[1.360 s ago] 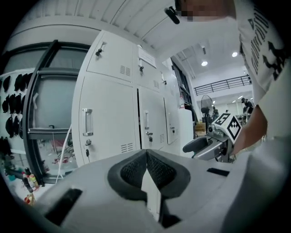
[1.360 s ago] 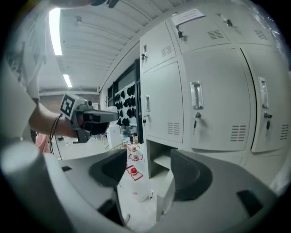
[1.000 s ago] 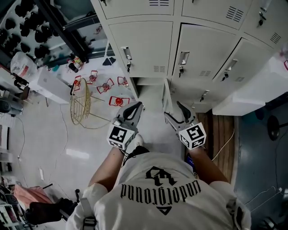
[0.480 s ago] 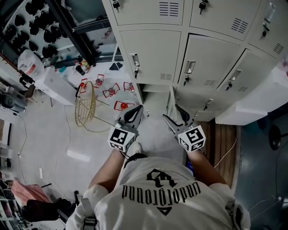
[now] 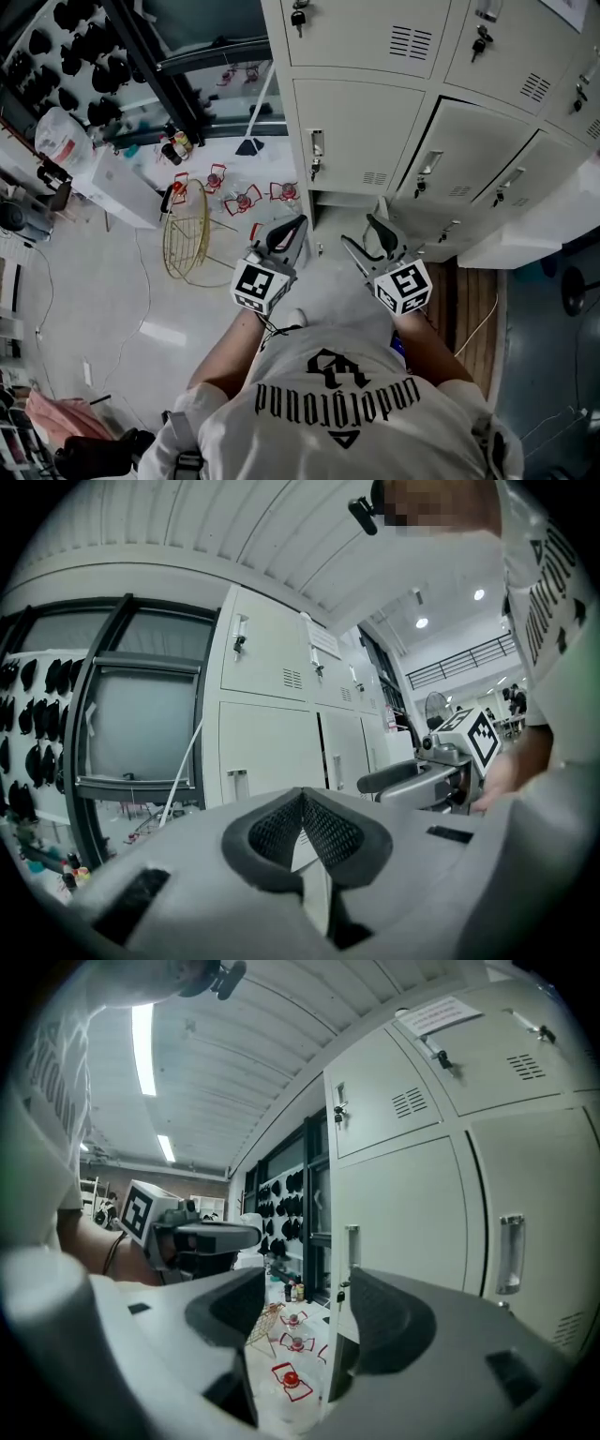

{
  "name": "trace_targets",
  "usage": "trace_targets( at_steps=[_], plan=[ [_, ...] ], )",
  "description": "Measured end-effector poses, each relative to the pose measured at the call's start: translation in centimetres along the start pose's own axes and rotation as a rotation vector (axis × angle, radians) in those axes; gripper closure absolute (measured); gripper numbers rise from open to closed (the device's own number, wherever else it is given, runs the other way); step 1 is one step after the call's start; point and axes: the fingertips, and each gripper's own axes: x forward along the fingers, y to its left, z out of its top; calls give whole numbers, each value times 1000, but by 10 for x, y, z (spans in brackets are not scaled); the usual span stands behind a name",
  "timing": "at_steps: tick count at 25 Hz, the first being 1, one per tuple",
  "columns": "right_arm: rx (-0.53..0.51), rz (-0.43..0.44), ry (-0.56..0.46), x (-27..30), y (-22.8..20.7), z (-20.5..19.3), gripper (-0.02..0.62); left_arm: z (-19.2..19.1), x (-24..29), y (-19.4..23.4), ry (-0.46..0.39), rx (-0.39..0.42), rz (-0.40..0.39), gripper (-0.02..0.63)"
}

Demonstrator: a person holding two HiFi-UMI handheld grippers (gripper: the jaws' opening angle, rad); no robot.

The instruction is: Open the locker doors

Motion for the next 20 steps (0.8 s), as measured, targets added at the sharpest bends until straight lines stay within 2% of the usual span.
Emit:
trace_targets(
  at_steps=[11, 20],
  plan=[
    [-8, -87, -13, 99, 25, 17, 314, -4, -12, 77, -24, 8, -129, 598],
    [-3, -143, -7, 146, -2, 17, 319, -18, 9, 123, -27, -17, -170, 598]
  ],
)
